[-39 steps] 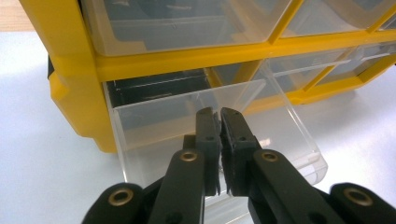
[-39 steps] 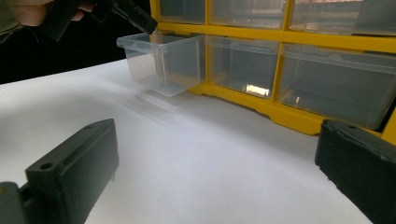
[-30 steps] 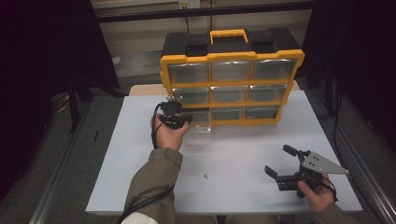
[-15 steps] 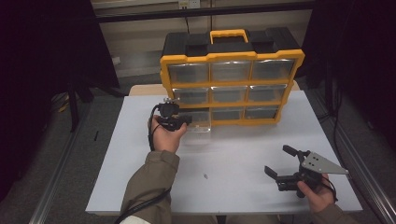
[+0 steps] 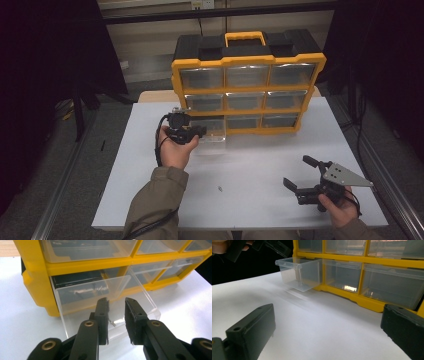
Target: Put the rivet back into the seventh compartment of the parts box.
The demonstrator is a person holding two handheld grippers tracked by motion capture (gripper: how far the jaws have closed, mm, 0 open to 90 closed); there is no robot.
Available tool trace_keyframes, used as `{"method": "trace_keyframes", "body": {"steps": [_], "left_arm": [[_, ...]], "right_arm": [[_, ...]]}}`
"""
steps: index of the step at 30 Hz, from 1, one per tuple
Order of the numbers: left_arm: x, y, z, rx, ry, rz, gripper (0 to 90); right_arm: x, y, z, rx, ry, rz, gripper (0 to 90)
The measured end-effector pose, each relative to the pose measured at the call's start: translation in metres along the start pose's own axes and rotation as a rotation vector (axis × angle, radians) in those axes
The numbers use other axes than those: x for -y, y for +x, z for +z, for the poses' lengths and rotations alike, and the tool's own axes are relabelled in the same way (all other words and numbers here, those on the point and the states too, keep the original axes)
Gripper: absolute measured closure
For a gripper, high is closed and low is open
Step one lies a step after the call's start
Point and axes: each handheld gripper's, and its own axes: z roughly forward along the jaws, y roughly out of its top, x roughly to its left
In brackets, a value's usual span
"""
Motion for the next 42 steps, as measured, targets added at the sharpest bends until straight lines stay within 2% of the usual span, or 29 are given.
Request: {"method": "trace_keyframes", "body": {"steps": [17, 18, 22, 31, 32, 35, 40, 42], "left_arm": [[0.008, -0.005, -0.01, 0.046, -0.004, 0.024, 65.1], [0.009, -0.006, -0.01, 0.045, -0.007, 0.018, 64.7], [0.012, -0.006, -0.011, 0.053, 0.001, 0.038, 61.7], [0.021, -0.005, -0.013, 0.062, 0.006, 0.027, 56.5], [0.021, -0.004, -0.014, 0.061, 0.014, 0.042, 56.3], [0.024, -0.005, -0.013, 0.063, 0.006, 0.031, 53.8], [0.028, -0.006, -0.013, 0.066, 0.014, 0.05, 49.3], [0.03, -0.007, -0.012, 0.072, 0.009, 0.044, 47.5]], "right_arm": [[0.0, 0.0, 0.0, -0.004, 0.007, -0.01, 0.0], [0.0, 0.0, 0.0, -0.005, 0.008, -0.011, 0.0], [0.0, 0.0, 0.0, -0.001, 0.004, -0.006, 0.0], [0.0, 0.0, 0.0, -0.005, 0.008, -0.012, 0.0], [0.0, 0.0, 0.0, -0.005, 0.008, -0.012, 0.0], [0.0, 0.0, 0.0, -0.004, 0.009, -0.011, 0.0], [0.0, 0.0, 0.0, -0.004, 0.009, -0.012, 0.0], [0.0, 0.0, 0.0, -0.004, 0.009, -0.012, 0.0]]}}
